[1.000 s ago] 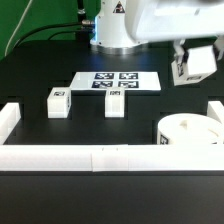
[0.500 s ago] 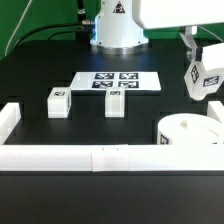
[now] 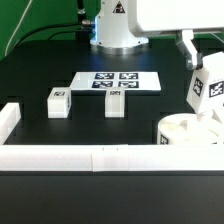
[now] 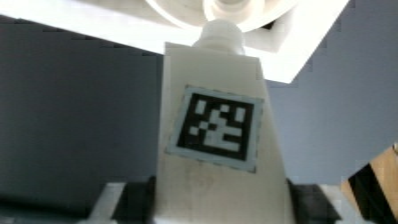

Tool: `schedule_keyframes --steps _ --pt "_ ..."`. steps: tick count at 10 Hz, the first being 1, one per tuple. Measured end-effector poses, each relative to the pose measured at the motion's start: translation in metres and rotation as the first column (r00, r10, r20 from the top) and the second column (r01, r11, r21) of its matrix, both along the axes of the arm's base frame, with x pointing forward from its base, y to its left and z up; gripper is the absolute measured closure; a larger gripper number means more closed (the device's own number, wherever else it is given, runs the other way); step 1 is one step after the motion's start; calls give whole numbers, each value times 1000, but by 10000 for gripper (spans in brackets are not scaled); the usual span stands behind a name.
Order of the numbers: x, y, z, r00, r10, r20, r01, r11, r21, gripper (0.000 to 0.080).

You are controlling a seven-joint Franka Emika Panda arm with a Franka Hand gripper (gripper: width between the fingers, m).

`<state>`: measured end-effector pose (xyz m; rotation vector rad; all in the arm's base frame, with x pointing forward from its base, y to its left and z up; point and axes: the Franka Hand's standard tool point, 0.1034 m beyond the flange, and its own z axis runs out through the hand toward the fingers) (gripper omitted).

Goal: Assemble stool

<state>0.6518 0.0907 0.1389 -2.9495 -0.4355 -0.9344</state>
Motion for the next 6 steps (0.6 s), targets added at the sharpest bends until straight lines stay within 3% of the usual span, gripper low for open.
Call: schedule_keyframes --steps 2,5,6 --pt "-2 3 -5 1000 9 7 -9 1000 -3 476" --pt "-6 29 -2 990 141 24 -137 984 -114 476" --pt "-8 31 -4 986 164 20 -160 978 -137 476"
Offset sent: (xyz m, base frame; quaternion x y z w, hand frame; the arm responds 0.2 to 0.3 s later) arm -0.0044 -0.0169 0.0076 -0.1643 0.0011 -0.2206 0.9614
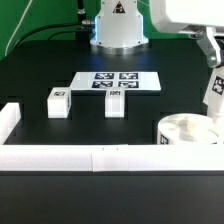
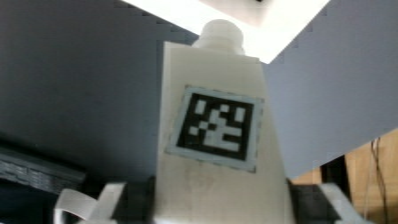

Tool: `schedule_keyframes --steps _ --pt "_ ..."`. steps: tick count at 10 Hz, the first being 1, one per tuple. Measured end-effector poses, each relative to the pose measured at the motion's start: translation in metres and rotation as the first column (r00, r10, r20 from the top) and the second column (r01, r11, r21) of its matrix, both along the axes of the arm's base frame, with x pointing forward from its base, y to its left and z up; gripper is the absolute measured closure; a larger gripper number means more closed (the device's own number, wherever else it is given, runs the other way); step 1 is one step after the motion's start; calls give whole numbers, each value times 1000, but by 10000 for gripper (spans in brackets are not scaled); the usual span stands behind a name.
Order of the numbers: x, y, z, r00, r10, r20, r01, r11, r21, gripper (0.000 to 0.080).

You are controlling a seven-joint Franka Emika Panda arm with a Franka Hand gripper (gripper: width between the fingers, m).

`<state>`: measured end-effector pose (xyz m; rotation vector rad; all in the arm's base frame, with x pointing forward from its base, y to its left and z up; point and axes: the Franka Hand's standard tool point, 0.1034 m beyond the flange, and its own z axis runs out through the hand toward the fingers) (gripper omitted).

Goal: Assemble stool

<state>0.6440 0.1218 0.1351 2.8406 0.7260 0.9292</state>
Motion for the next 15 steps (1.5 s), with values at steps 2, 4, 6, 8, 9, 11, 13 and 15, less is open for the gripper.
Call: schedule_keyframes --steps 2,4,6,8,9,11,13,15 --pt "0 -1 -1 1000 -3 -1 3 1000 0 476" --pt "-1 -1 -3 1000 -3 -5 3 1000 -1 476" --pt "-10 -10 -19 1000 0 -16 0 1000 -13 476" --pt "-14 -12 -24 1000 4 -22 -4 1000 -18 476" --pt "-15 -12 -27 1000 4 -24 -5 1000 -18 476" --pt "-14 -10 -29 1000 7 -22 -7 1000 -18 476" --pt "-11 -11 -30 1000 6 -18 -6 1000 -19 476" --pt "-13 -11 -39 1000 7 -27 -7 1000 -21 476"
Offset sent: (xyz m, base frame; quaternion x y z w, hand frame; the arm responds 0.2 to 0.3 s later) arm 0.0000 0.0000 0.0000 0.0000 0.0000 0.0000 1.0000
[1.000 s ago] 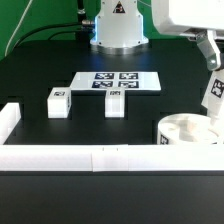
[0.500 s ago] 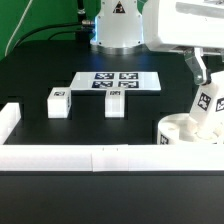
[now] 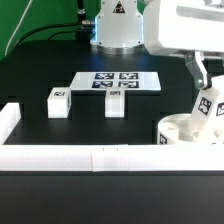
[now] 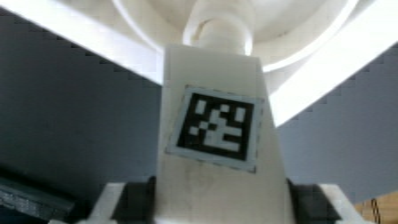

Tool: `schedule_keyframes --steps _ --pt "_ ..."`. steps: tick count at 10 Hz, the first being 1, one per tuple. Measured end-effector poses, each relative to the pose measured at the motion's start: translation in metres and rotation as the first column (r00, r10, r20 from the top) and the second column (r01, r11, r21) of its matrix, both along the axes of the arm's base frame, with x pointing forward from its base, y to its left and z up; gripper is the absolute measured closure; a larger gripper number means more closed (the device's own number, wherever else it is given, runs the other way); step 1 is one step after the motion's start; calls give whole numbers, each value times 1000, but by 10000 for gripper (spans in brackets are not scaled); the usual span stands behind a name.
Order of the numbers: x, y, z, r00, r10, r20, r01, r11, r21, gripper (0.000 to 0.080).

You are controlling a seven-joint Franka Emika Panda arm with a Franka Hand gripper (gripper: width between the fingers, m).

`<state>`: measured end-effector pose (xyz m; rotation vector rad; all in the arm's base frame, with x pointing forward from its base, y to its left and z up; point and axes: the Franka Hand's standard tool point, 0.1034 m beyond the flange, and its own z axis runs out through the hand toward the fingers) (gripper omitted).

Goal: Assemble stool

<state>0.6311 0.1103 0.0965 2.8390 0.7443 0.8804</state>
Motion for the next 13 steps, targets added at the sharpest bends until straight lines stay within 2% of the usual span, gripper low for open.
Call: schedule_keyframes --steps 2,7,9,10,11,13 --pt "-2 -1 -7 1000 -1 -8 1 1000 -2 476" --pt "0 0 -9 999 3 32 -3 1000 4 476" --pt "0 0 -9 999 3 32 -3 1000 4 231" --pt "0 0 -9 999 3 32 -3 1000 4 231" --pt "0 0 -9 999 3 32 -3 1000 4 167" --pt "0 0 -9 999 3 32 -3 1000 4 155"
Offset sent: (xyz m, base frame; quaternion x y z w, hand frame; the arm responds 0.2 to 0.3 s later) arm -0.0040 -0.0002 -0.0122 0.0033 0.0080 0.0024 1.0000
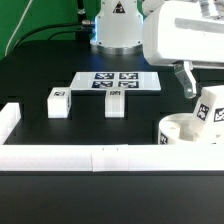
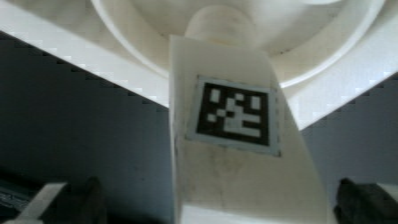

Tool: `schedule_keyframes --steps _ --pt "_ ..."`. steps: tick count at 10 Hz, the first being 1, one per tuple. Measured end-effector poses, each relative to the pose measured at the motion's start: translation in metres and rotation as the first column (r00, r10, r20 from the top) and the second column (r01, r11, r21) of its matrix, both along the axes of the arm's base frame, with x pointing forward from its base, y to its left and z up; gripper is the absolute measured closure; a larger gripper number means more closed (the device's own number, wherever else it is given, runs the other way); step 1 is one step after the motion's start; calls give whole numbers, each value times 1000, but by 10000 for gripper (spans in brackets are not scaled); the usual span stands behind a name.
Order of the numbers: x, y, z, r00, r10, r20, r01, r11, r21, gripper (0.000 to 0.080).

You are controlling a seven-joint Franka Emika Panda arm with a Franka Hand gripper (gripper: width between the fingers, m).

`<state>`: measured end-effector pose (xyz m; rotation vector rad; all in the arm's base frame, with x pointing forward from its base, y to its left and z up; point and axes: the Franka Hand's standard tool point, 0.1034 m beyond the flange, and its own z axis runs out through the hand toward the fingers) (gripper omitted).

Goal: Assemble stool

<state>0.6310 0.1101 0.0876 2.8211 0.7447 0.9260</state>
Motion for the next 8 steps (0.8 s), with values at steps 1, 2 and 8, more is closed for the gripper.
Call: schedule_keyframes --steps 1,2,8 --pt "0 0 0 1000 0 0 0 1000 0 150" --pt "0 1 0 1000 2 -1 -2 1000 0 151" --pt "17 -19 42 949 70 -308 -66 998 24 151"
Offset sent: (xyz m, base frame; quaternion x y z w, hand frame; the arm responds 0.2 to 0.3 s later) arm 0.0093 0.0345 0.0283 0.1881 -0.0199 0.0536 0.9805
